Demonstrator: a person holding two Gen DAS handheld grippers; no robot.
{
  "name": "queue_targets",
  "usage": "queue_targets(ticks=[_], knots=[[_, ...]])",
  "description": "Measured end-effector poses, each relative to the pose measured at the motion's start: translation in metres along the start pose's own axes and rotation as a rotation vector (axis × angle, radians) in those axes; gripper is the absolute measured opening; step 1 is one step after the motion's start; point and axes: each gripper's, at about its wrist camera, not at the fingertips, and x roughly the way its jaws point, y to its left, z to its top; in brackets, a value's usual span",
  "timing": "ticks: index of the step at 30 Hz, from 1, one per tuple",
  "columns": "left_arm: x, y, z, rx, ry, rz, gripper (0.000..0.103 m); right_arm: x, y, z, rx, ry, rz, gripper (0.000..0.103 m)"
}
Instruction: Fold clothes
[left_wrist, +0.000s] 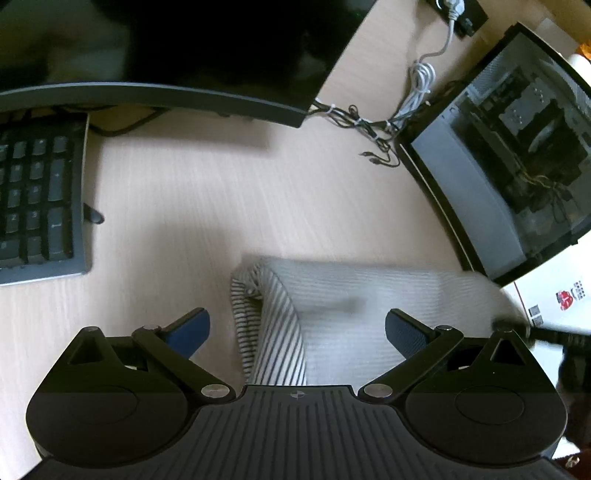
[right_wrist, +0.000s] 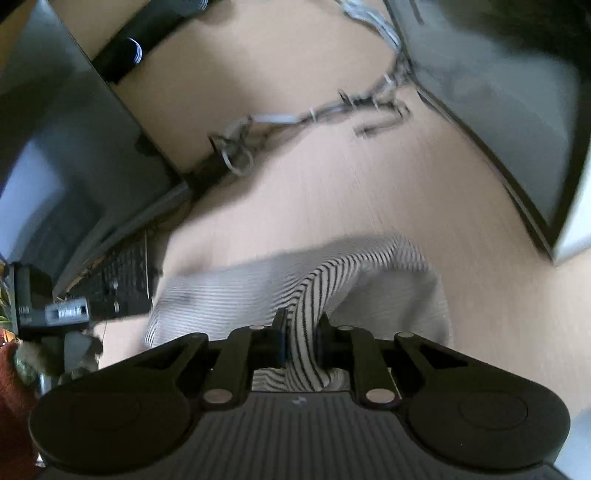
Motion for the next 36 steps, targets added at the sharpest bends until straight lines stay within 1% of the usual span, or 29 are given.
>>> queue_targets(ticks=[1, 3, 4, 6, 8, 9, 11, 12, 13, 14, 15, 16, 17, 18, 20, 21, 22, 23, 25, 27, 29, 30, 33, 36], knots=[[0.000, 0.002, -0.001, -0.002, 0.001, -0.002, 0.103, 0.004, -0.004, -0.007, 0.024, 0.030, -0.014, 0.015], [0.003, 0.002, -0.002, -0.001, 0.011, -0.012, 0.103, 0.016, -0.020, -0.022, 0.095, 0.073, -0.070, 0.019], [0.004, 0.001, -0.003, 0.005, 0.021, -0.026, 0.103, 0.020, -0.028, -0.028, 0.135, 0.087, -0.091, 0.025], [0.007, 0.000, -0.006, 0.001, 0.034, -0.058, 0.103, 0.016, -0.038, -0.030, 0.229, 0.057, -0.068, 0.035], [0.012, 0.000, -0.008, -0.021, 0.044, -0.083, 0.103, 0.017, -0.039, -0.029, 0.254, 0.046, -0.054, 0.055], [0.014, 0.000, -0.010, -0.032, 0.049, -0.095, 0.103, 0.019, -0.038, -0.029, 0.259, 0.051, -0.052, 0.057], [0.023, 0.003, -0.012, -0.072, 0.062, -0.086, 0.102, 0.033, -0.036, -0.029, 0.274, 0.102, -0.044, 0.057], [0.026, 0.005, -0.013, -0.092, 0.068, -0.082, 0.097, 0.039, -0.034, -0.029, 0.277, 0.116, -0.030, 0.057], [0.030, 0.006, -0.014, -0.114, 0.071, -0.084, 0.083, 0.042, -0.031, -0.026, 0.260, 0.112, -0.019, 0.054], [0.033, 0.008, -0.015, -0.136, 0.071, -0.085, 0.076, 0.045, -0.025, -0.022, 0.227, 0.108, -0.017, 0.045], [0.035, 0.011, -0.016, -0.157, 0.066, -0.083, 0.069, 0.048, -0.020, -0.017, 0.195, 0.104, -0.015, 0.042], [0.036, 0.013, -0.015, -0.170, 0.057, -0.075, 0.060, 0.052, -0.017, -0.014, 0.166, 0.098, -0.015, 0.036], [0.037, 0.014, -0.014, -0.182, 0.046, -0.066, 0.054, 0.056, -0.013, -0.010, 0.137, 0.093, -0.015, 0.031], [0.039, 0.015, -0.010, -0.192, 0.037, -0.051, 0.050, 0.061, -0.010, -0.005, 0.106, 0.087, -0.014, 0.030], [0.042, 0.013, 0.005, -0.205, 0.002, -0.023, 0.043, 0.076, -0.004, 0.021, 0.029, 0.064, -0.014, 0.026], [0.042, 0.013, 0.014, -0.206, -0.020, -0.015, 0.036, 0.081, -0.002, 0.037, -0.009, 0.045, -0.014, 0.023], [0.040, 0.010, 0.023, -0.204, -0.042, -0.009, 0.033, 0.086, 0.000, 0.056, -0.040, 0.015, -0.012, 0.021], [0.035, 0.005, 0.030, -0.183, -0.062, -0.007, 0.032, 0.089, 0.001, 0.075, -0.069, -0.015, -0.007, 0.020], [0.023, -0.007, 0.042, -0.134, -0.101, -0.003, 0.032, 0.080, 0.007, 0.102, -0.124, -0.067, 0.034, 0.019], [0.011, -0.023, 0.041, -0.086, -0.123, -0.009, 0.032, 0.062, 0.010, 0.118, -0.193, -0.101, 0.059, 0.019], [0.005, -0.033, 0.031, -0.075, -0.124, -0.028, 0.032, 0.050, 0.003, 0.122, -0.226, -0.100, 0.074, 0.019], [0.005, -0.036, 0.023, -0.076, -0.119, -0.039, 0.032, 0.043, -0.005, 0.120, -0.225, -0.091, 0.076, 0.019], [0.012, -0.039, -0.006, -0.095, -0.075, -0.053, 0.032, 0.051, -0.021, 0.111, -0.217, -0.030, 0.066, 0.019], [0.027, -0.032, -0.033, -0.123, -0.009, -0.011, 0.032, 0.067, -0.034, 0.093, -0.205, 0.038, 0.032, 0.020]])
